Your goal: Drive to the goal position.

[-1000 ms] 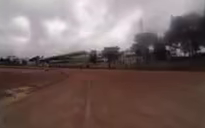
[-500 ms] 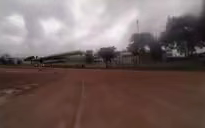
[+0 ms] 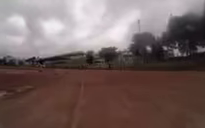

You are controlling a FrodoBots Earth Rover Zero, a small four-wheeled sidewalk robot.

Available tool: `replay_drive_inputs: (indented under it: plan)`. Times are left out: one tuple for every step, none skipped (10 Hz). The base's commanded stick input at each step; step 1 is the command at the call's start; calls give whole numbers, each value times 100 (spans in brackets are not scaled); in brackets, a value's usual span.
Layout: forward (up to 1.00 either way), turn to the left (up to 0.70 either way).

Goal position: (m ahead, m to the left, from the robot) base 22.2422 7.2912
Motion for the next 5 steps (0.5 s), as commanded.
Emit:
replay_drive_inputs:
  plan:
    - [70, 1]
    - [70, 0]
    - [70, 0]
    - [70, 0]
    - [70, 3]
